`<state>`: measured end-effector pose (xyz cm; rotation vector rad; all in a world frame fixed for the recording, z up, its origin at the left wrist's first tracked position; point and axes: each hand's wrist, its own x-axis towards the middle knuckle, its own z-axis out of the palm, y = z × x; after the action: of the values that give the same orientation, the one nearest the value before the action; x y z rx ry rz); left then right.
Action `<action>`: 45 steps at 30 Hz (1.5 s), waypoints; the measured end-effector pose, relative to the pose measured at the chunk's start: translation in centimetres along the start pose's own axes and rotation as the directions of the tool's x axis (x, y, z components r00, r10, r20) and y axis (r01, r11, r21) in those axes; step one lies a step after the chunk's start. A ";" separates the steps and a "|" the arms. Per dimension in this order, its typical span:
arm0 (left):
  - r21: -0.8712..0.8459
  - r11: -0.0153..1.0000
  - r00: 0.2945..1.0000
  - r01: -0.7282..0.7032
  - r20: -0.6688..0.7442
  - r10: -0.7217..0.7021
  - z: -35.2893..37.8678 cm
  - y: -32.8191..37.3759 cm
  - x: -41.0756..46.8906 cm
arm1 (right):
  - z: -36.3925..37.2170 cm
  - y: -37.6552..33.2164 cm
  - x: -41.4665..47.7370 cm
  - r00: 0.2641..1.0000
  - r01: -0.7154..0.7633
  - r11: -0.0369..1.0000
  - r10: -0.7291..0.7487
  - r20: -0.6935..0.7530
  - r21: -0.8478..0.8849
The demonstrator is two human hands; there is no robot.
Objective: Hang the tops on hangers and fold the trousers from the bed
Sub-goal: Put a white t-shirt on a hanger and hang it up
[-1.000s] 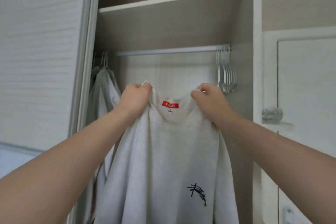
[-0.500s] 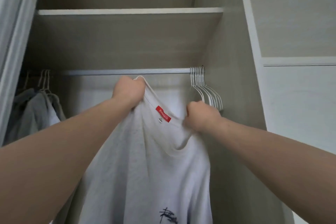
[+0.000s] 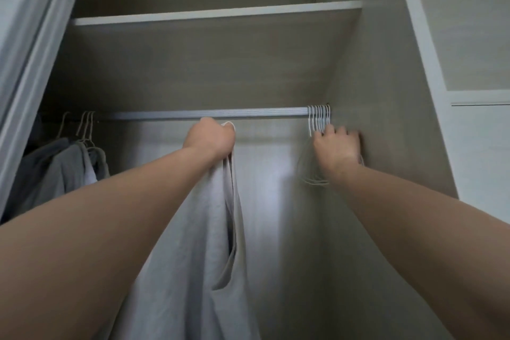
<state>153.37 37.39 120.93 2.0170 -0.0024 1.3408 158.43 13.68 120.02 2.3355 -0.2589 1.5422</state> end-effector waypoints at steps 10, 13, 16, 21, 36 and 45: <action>0.035 0.999 1.000 -0.003 0.016 0.002 1.0 -2.3 1.3 | 0.3 -0.1 2.8 0.998 -0.069 0.969 0.064 0.028 0.239; 0.039 0.999 0.999 -0.007 0.036 0.006 1.2 -2.4 1.6 | 0.1 -0.5 3.1 0.992 -0.119 0.943 0.127 -0.005 0.312; 0.056 0.998 0.999 -0.024 0.046 0.022 1.1 -2.2 1.9 | -0.7 -0.7 3.2 0.982 -0.162 0.927 0.184 -0.033 0.339; 0.079 0.992 0.994 -0.096 0.061 0.091 1.1 -1.7 1.8 | -3.8 -0.6 2.8 0.952 -0.279 0.740 0.296 0.077 0.612; -0.071 0.970 0.971 -0.230 0.048 0.234 -0.1 0.2 -3.3 | -11.4 5.3 -8.2 0.955 -0.141 0.377 0.297 0.024 0.915; -0.091 0.981 0.983 -0.172 0.043 0.176 -3.8 6.0 -9.6 | -15.7 13.3 -18.0 0.939 -0.185 -0.114 0.273 0.209 0.976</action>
<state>143.65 31.43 117.25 2.0141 -0.2617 1.3710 133.41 6.55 111.44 3.3805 1.0509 2.5612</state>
